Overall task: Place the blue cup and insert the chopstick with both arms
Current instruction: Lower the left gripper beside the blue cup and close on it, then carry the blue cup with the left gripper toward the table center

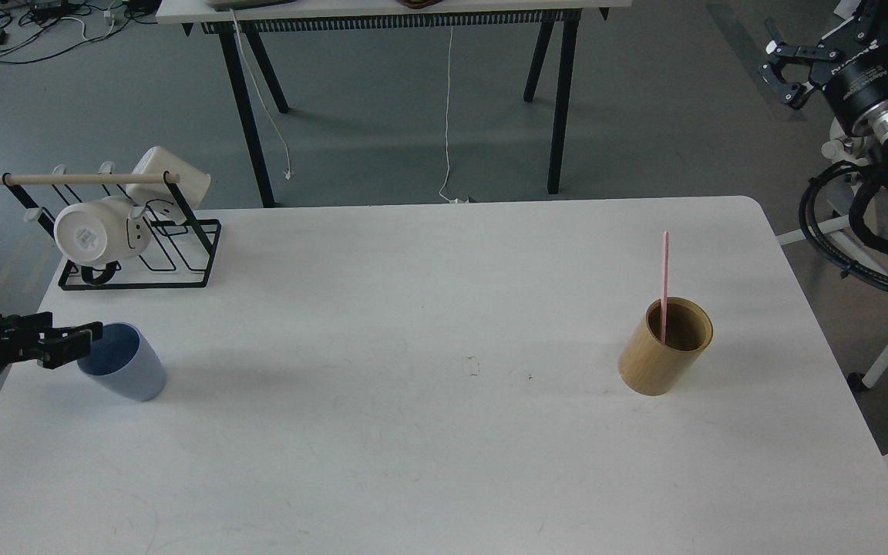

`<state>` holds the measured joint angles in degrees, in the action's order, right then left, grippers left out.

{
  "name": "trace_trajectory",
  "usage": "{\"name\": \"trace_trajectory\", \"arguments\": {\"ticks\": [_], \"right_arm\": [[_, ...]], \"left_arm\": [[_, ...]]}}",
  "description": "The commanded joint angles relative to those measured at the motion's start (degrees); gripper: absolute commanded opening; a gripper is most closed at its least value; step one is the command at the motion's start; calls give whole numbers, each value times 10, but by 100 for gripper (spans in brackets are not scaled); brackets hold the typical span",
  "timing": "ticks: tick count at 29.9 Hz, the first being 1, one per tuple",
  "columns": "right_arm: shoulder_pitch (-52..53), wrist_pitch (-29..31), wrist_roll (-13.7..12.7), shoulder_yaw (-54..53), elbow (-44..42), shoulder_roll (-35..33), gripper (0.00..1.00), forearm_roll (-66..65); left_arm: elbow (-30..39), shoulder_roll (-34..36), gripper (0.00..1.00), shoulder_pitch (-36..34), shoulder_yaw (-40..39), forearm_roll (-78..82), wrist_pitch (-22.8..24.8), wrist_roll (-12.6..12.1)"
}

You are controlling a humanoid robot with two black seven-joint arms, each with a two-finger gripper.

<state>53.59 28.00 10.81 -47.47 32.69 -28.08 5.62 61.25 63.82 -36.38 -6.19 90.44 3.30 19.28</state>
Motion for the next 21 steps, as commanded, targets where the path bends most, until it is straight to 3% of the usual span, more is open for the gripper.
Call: {"name": "trace_trajectory", "arguments": {"ticks": [1,6,10,15,21], "right_arm": [[0,0,0,1,1,0,100,0],[1,0,0,1,1,0,100,-1],[1,0,0,1,2,0,100,-1],[1,0,0,2,1,0,100,-1],[1,0,0,3,1,0,100,-1]], "left_arm": [[-3,-7,73,3,0,0,-1,0],[-20,-23,66,7,-1,0,-4,1],[-31,-33,38,14,0,0,-1,4],[-49,-40,15,25,0,0,3,5],[-50,-48,6,22,0,1,2,24]]}}
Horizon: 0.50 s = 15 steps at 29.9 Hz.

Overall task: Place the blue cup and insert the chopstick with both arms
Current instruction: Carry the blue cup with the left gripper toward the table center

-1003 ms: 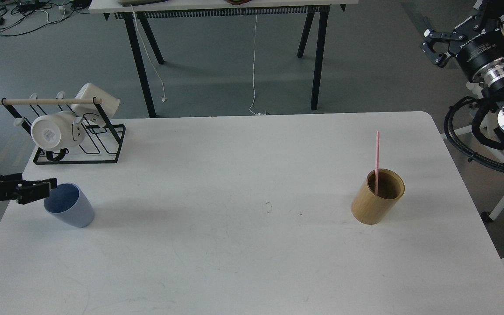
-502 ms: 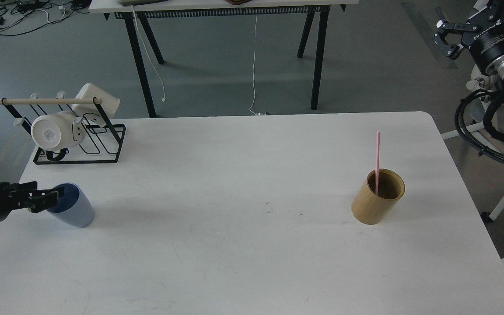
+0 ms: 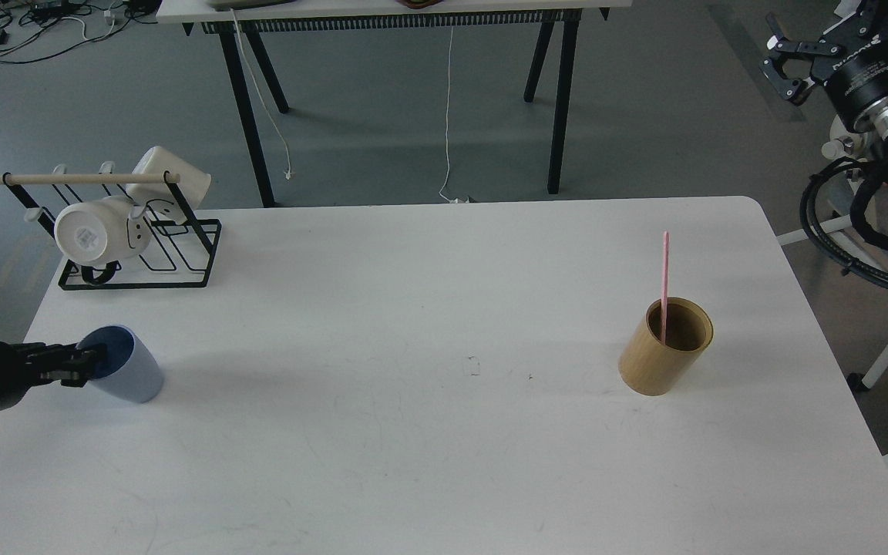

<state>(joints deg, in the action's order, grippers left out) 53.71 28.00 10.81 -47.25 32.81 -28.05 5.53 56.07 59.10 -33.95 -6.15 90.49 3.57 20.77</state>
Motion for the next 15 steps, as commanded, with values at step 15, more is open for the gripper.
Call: {"name": "trace_trajectory", "arguments": {"ticks": [15], "right_arm": [[48,0,-1,3,-5,-7,100,-2]], "left_arm": [[199,32,2,-194,-4,42,197,0]]}}
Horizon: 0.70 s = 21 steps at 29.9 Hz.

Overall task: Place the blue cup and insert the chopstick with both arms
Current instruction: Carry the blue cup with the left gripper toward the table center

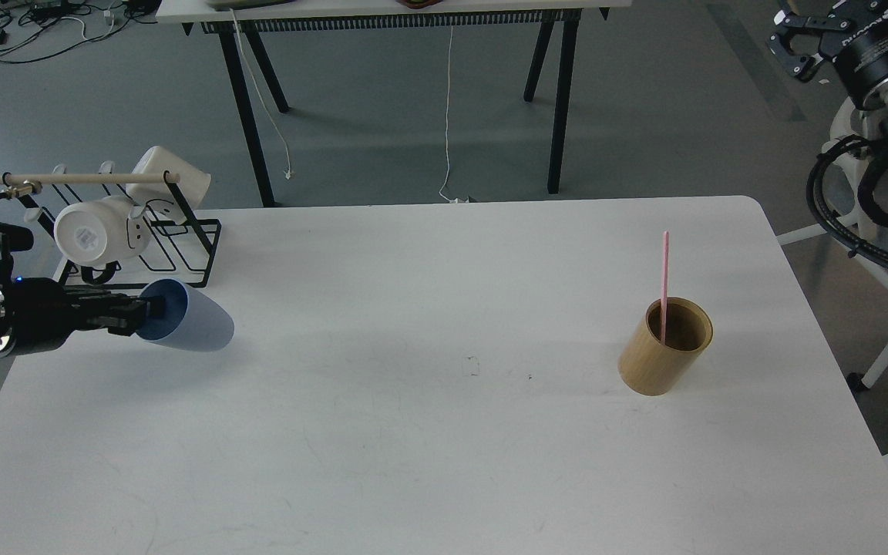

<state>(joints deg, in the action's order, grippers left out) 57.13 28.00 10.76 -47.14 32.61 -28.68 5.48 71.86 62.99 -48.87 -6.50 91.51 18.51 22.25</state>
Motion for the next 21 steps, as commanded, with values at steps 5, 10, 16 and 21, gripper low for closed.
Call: {"name": "trace_trajectory", "arguments": {"ticks": [5,10,16,21], "right_arm": [[26,0,-1,2,1,4,100,-2],[33,0,-5,4,3,0,100,-2],[33,0,-5,4,4,-5,100,-5],[30,0,-5,4,18,-32,100,-5]], "left_arm": [[106,-100,2,-98,-1,153,95,-41],[120,-224,3,-113,0,277,95,-65],[87,-369,3,-105,3,335,95,-70],[2,-465,5,-105,6,335,95,-78]]}}
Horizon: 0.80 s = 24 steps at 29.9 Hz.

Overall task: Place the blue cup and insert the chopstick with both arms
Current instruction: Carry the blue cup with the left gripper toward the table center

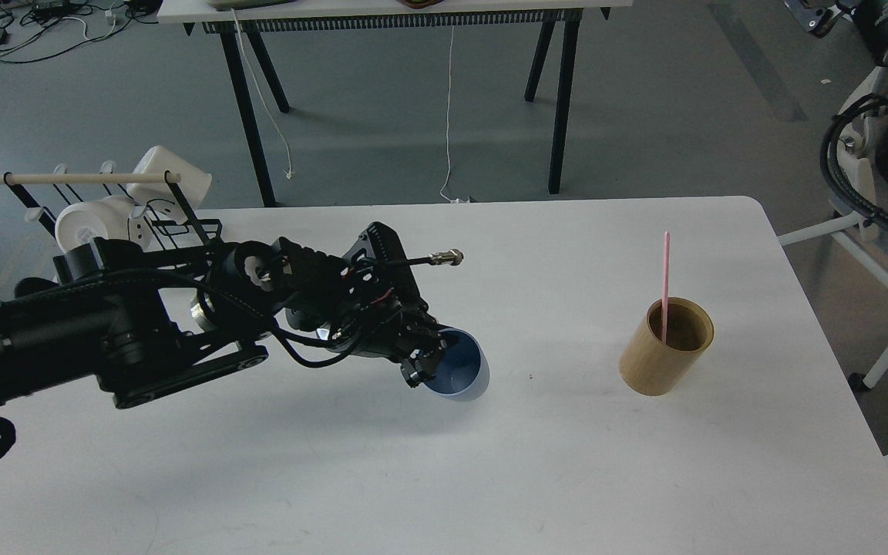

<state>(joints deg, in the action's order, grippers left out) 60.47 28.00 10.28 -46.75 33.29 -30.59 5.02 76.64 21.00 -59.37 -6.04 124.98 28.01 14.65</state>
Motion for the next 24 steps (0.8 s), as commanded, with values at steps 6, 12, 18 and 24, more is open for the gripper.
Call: {"name": "trace_trajectory", "arguments": {"ticks": [6,12,18,24], "right_arm": [[-13,0,1,0,51,-45,100,0],[-23,0,0,0,51,-46,100,0],[-37,0,1,2,52,-45,100,0],[-36,0,0,2,54,-43,100,0]], "left_arm": [[-72,-77,5,7,2,0,0,4],[-72,-74,9,22,1,0,0,6],[-72,-68,21,29,1,0,0,6],[-69,-69,23,27,-6,0,0,6]]}}
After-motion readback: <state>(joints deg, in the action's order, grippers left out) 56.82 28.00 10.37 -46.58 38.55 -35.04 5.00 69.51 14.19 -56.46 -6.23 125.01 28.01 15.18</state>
